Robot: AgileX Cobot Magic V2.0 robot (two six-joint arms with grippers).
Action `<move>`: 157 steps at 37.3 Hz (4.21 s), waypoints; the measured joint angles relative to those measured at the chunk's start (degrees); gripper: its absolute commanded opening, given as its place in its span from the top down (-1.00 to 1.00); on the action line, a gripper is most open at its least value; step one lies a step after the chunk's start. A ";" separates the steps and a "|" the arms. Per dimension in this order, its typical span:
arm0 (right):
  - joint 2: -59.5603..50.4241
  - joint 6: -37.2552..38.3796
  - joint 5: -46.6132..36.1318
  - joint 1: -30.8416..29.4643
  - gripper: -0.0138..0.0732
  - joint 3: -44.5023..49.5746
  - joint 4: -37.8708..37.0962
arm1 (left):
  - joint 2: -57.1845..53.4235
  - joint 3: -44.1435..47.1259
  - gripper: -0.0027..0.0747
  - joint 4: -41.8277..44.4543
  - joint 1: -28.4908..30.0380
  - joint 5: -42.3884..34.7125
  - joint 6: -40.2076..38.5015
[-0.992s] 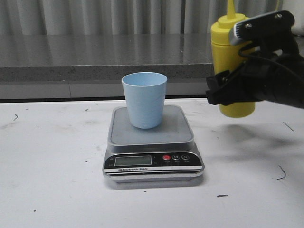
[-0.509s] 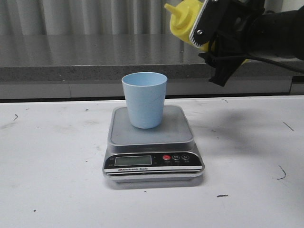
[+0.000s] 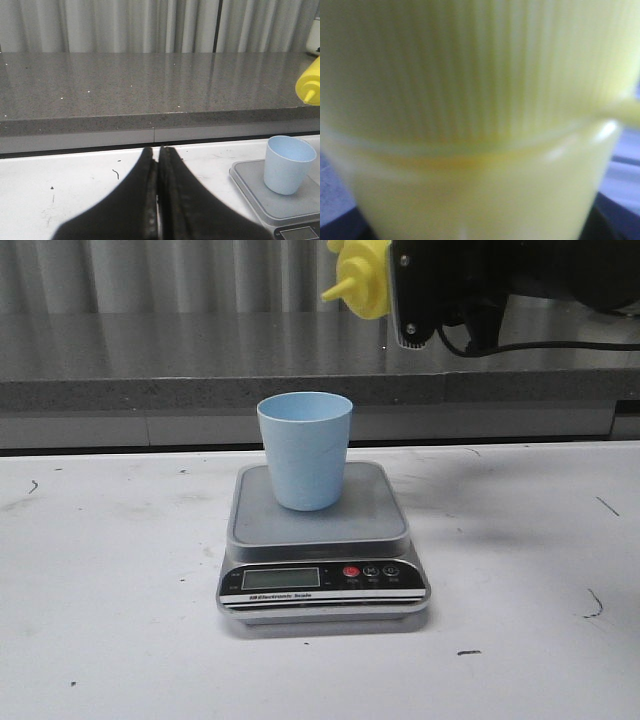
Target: Pour seasoning into cup on scale with both arms
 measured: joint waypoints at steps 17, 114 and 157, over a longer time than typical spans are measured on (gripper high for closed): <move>0.25 -4.53 0.04 0.00 0.42 0.00 -5.41 | 0.00 0.00 0.98 0.00 0.00 0.00 0.00; 0.48 106.01 -9.88 0.22 0.41 25.80 4.70 | 0.00 0.00 0.98 0.00 0.00 0.00 0.00; 5.57 106.10 -18.72 0.22 -0.84 28.18 3.04 | 0.00 0.00 0.98 0.00 0.00 0.00 0.00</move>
